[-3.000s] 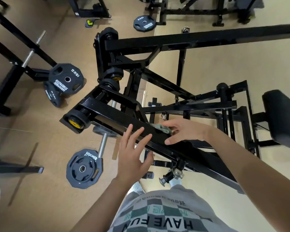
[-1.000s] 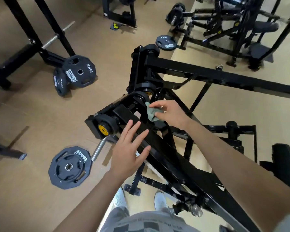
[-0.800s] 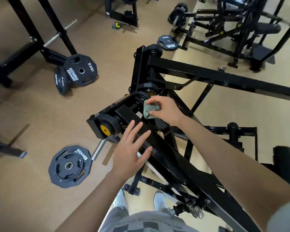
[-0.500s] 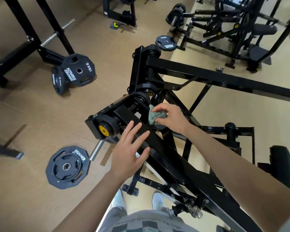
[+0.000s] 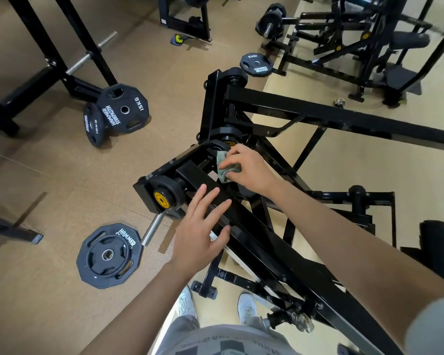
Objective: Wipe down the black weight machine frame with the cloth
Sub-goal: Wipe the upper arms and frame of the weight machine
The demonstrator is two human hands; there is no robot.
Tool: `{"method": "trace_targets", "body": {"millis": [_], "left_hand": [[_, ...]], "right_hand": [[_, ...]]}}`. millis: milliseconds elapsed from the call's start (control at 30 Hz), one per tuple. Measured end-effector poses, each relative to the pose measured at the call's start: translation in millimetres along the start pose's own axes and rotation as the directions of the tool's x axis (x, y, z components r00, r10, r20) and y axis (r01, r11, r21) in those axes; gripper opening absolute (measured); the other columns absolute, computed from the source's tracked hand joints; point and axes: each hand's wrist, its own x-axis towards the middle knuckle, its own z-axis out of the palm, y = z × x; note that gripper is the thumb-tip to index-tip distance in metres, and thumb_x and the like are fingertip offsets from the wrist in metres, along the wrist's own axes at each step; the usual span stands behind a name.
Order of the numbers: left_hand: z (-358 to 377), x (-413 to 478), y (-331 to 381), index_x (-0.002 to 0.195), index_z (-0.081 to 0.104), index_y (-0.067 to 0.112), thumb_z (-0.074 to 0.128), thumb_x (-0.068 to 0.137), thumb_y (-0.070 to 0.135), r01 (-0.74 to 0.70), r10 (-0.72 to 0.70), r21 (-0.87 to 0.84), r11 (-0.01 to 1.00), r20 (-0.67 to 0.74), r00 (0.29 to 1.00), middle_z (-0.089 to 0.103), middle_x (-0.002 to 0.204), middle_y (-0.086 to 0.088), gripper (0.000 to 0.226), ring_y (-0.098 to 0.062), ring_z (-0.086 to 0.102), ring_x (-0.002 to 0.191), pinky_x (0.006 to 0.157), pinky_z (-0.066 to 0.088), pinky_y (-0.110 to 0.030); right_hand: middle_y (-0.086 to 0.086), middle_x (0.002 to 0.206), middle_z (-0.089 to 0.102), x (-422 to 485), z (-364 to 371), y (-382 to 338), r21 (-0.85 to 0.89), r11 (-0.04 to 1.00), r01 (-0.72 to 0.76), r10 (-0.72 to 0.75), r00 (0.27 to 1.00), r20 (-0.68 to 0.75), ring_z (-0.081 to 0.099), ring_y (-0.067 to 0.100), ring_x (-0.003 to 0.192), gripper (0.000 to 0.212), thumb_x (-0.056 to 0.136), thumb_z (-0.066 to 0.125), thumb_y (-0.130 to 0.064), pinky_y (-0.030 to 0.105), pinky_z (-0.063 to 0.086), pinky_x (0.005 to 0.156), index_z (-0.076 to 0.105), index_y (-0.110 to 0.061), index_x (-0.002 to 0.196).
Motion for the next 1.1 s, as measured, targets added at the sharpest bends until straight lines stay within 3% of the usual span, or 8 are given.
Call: {"method": "trace_targets", "body": {"millis": [200,367,467,633,733,900,1000,1100], "left_hand": [[3,-1,-2,0.141,0.060,0.022,0.074,0.091,0.028,-0.016,0.016,-0.010,1.000,-0.015,1.000,0.042,0.158,-0.002,0.052,-0.022,0.019,0.156,0.089,0.043,-0.023],[4,-2,-1,0.141,0.060,0.023,0.074,0.091,0.027,-0.003,0.003,-0.012,1.000,-0.015,1.000,0.042,0.157,-0.002,0.052,-0.022,0.018,0.156,0.090,0.039,-0.017],[4,-2,0,0.139,0.061,0.022,0.075,0.089,0.025,-0.004,0.004,-0.009,1.000,-0.027,1.000,0.044,0.156,-0.003,0.052,-0.021,0.019,0.156,0.097,0.030,-0.011],[3,-3,2,0.139,0.061,0.021,0.071,0.091,0.028,-0.013,0.014,0.009,1.000,-0.031,0.999,0.045,0.155,-0.004,0.049,-0.022,0.019,0.156,0.100,0.035,-0.022],[1,-2,2,0.140,0.060,0.022,0.062,0.094,0.036,-0.017,0.018,0.030,0.999,-0.023,1.000,0.044,0.156,-0.003,0.049,-0.021,0.019,0.156,0.099,0.036,-0.022],[0,-2,4,0.143,0.057,0.023,0.062,0.095,0.039,-0.008,0.008,0.032,0.999,-0.005,1.000,0.039,0.160,-0.002,0.052,-0.021,0.016,0.156,0.103,0.034,-0.025],[-1,-3,5,0.146,0.054,0.022,0.062,0.096,0.038,-0.021,0.021,0.011,1.000,0.008,1.000,0.035,0.162,-0.003,0.053,-0.022,0.014,0.157,0.107,0.024,-0.015],[-3,-7,3,0.144,0.056,0.019,0.064,0.095,0.031,0.002,-0.002,0.006,1.000,-0.034,0.999,0.033,0.163,-0.006,0.051,-0.024,0.014,0.157,0.114,0.024,-0.026]], "right_hand": [[-0.002,0.115,0.057,-25,-14,12,-0.085,0.996,-0.032,0.042,0.992,0.119,0.056,0.012,0.106,0.028,0.087,0.076,-0.016,0.030,0.048,0.098,0.075,-0.024,0.115],[-0.004,0.106,0.058,-63,-18,24,-0.050,0.991,-0.125,0.129,0.986,0.108,0.058,0.010,0.100,0.025,0.087,0.077,-0.020,0.027,0.050,0.094,0.076,-0.022,0.112],[-0.005,0.104,0.057,-84,-17,25,0.009,0.981,-0.194,0.193,0.977,0.090,0.057,0.009,0.099,0.026,0.088,0.077,-0.024,0.022,0.045,0.091,0.075,-0.020,0.114],[-0.011,0.101,0.052,-113,-17,22,-0.004,0.975,-0.220,0.219,0.969,0.115,0.049,-0.004,0.092,0.028,0.089,0.076,-0.027,0.004,0.034,0.079,0.075,-0.022,0.116],[-0.011,0.101,0.055,-122,-23,17,-0.034,0.981,-0.192,0.194,0.977,0.092,0.050,-0.005,0.092,0.025,0.088,0.077,-0.026,0.003,0.034,0.078,0.076,-0.022,0.113],[-0.008,0.107,0.062,-111,-24,3,0.112,0.986,-0.126,0.129,0.991,-0.020,0.058,0.001,0.100,0.028,0.086,0.078,-0.015,0.011,0.044,0.090,0.075,-0.022,0.113],[-0.004,0.116,0.064,-95,-16,-5,0.177,0.973,-0.145,0.138,0.989,0.054,0.060,0.007,0.108,0.036,0.090,0.072,-0.011,0.020,0.049,0.097,0.070,-0.022,0.124],[-0.005,0.124,0.064,-80,-8,-9,0.261,0.950,-0.170,0.140,0.982,0.127,0.060,0.005,0.112,0.038,0.094,0.067,-0.010,0.022,0.050,0.099,0.067,-0.023,0.130]]}}
